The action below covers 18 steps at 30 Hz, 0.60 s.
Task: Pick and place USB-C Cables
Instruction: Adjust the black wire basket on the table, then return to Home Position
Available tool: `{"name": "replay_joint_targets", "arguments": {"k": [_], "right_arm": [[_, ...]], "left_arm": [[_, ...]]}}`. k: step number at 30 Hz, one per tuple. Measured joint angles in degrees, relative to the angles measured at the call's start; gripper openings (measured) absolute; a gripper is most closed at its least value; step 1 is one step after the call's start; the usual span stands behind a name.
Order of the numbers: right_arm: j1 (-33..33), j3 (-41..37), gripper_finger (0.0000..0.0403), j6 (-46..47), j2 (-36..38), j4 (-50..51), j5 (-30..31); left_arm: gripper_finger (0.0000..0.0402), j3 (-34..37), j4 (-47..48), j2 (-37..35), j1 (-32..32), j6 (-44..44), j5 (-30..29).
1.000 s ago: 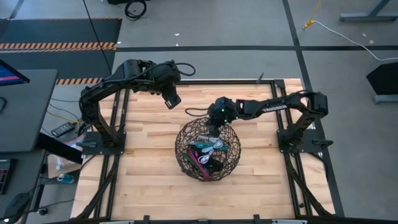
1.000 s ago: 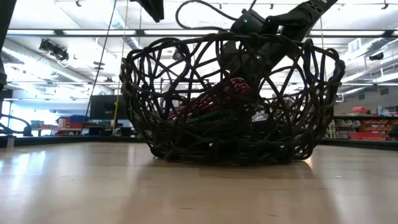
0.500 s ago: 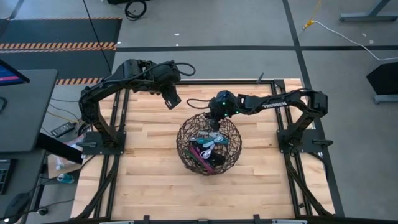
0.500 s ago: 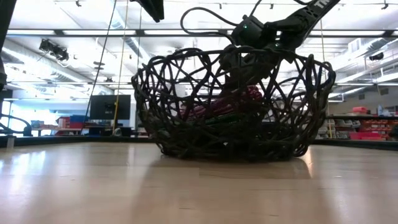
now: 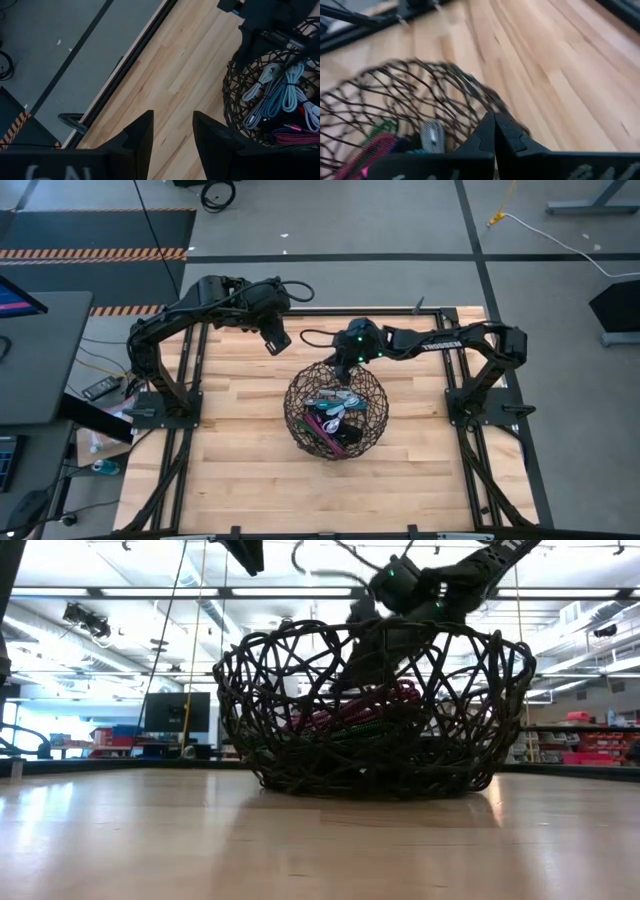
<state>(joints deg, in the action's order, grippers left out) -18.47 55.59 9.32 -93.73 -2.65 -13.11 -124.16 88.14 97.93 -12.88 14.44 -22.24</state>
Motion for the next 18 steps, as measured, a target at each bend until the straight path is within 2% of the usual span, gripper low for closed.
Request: {"name": "replay_joint_targets", "arguments": {"k": [5, 9, 11, 14, 18], "right_arm": [[1.5, 6.3, 0.0000, -3.7, 1.0, 4.4, -0.3], [2.1, 10.9, 0.0000, -6.6, 3.8, 13.6, 0.5], [2.6, 12.2, 0.0000, -7.9, 5.9, 19.9, 3.5], [3.4, 12.8, 0.0000, -9.8, 10.5, 30.8, 11.2], [3.4, 12.8, 0.0000, -7.5, 17.5, 44.9, 18.6]], "left_arm": [[0.0144, 0.0, 0.0, 0.0, 0.0, 0.0, 0.0], [0.0144, 0.0, 0.0, 0.0, 0.0, 0.0, 0.0], [0.0144, 0.0, 0.0, 0.0, 0.0, 0.4, 0.0], [0.0144, 0.0, 0.0, 0.0, 0.0, 1.8, 0.0], [0.0144, 0.0, 0.0, 0.0, 0.0, 1.5, 0.0]]}}
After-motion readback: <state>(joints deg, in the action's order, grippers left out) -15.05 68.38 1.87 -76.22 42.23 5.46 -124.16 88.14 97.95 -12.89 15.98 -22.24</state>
